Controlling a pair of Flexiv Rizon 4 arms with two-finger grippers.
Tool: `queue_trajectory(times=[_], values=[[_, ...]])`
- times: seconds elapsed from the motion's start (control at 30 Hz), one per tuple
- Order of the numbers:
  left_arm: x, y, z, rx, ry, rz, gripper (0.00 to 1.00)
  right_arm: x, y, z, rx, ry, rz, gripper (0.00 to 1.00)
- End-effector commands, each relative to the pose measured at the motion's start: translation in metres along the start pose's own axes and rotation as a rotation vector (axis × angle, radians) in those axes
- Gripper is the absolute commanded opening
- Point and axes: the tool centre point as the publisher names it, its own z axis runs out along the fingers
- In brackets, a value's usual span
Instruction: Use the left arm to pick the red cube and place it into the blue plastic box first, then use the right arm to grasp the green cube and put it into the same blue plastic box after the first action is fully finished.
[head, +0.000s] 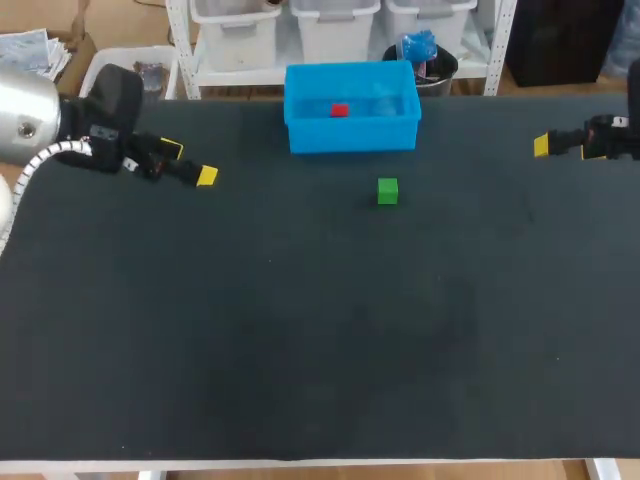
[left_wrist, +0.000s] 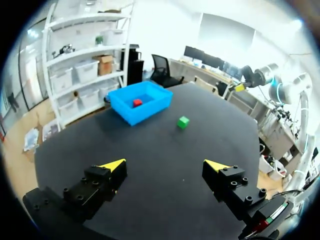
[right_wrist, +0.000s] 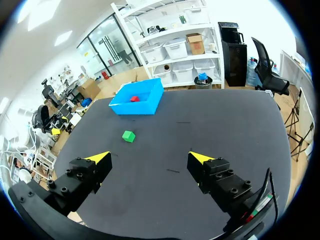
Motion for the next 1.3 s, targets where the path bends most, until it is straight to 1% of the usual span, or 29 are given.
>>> queue_trajectory(times=[0.03, 0.1, 0.17, 0.3, 0.47, 0.5, 0.53, 0.6, 1.3], values=[[0.002, 0.000, 0.000, 0.004, -0.103, 0.002, 1.00, -0.008, 0.008, 0.010, 0.041, 0.043, -0.026, 1.00], [0.002, 0.000, 0.000, 0.004, -0.103, 0.002, 1.00, -0.012, 0.016, 0.019, 0.068, 0.077, -0.051, 1.00], [0.002, 0.000, 0.000, 0.004, -0.103, 0.002, 1.00, -0.017, 0.027, 0.029, 0.097, 0.110, -0.102, 1.00], [0.002, 0.000, 0.000, 0.004, -0.103, 0.002, 1.00, -0.022, 0.047, 0.048, 0.147, 0.169, -0.136, 1.00], [0.002, 0.000, 0.000, 0.004, -0.103, 0.002, 1.00, -0.019, 0.064, 0.076, 0.242, 0.264, -0.158, 1.00], [0.002, 0.000, 0.000, 0.004, -0.103, 0.002, 1.00, -0.017, 0.066, 0.081, 0.279, 0.288, -0.156, 1.00], [0.002, 0.000, 0.000, 0.004, -0.103, 0.002, 1.00, -0.016, 0.067, 0.084, 0.314, 0.310, -0.129, 1.00], [0.002, 0.000, 0.000, 0.004, -0.103, 0.002, 1.00, -0.015, 0.072, 0.089, 0.262, 0.309, -0.103, 1.00], [0.002, 0.000, 0.000, 0.004, -0.103, 0.002, 1.00, -0.015, 0.072, 0.089, 0.262, 0.309, -0.103, 1.00]])
